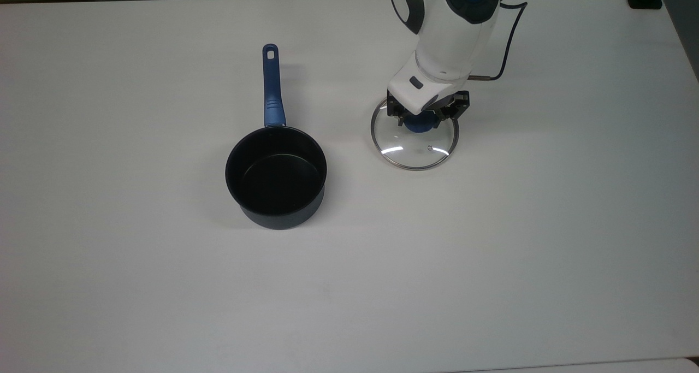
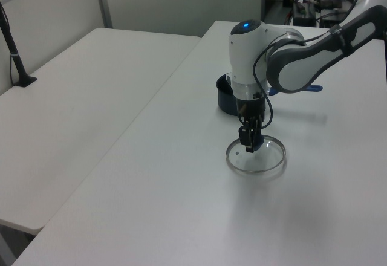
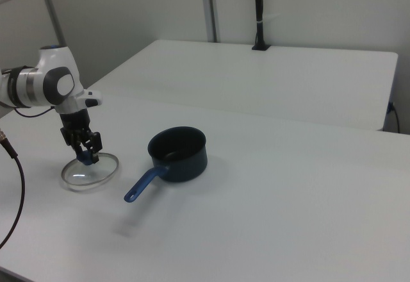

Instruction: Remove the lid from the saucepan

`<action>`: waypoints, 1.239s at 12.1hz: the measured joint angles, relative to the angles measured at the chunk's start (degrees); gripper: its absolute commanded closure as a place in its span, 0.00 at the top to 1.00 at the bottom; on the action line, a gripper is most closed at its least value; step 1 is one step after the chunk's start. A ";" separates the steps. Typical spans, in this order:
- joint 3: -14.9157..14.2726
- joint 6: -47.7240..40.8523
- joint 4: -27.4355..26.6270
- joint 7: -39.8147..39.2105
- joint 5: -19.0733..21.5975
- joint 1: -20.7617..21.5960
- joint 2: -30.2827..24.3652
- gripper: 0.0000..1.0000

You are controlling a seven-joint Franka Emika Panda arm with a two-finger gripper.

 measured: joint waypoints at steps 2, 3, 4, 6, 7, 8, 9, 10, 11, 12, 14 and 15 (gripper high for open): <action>0.00 0.01 0.00 0.04 0.00 0.36 0.26 0.52; 0.00 0.02 0.00 0.07 0.00 0.53 0.28 0.56; 0.00 0.02 0.00 0.08 0.00 0.63 0.30 0.63; 0.00 0.02 -0.03 0.09 0.00 0.66 0.44 0.68; 0.00 0.02 -0.04 0.09 0.00 0.69 0.63 0.69; 0.00 0.02 -0.03 0.09 0.00 0.70 0.68 0.71; 0.00 0.02 -0.04 0.09 0.00 0.76 0.75 0.83; 0.01 0.02 -0.04 0.09 0.00 0.87 0.80 1.00; 0.01 0.02 -0.04 0.09 0.00 0.96 0.94 1.00; 0.01 -0.02 -0.05 0.15 0.00 0.96 1.11 1.00; -0.07 -0.86 0.44 0.40 0.00 0.84 1.07 1.00; -0.29 -2.53 1.37 0.46 0.00 0.72 0.91 1.00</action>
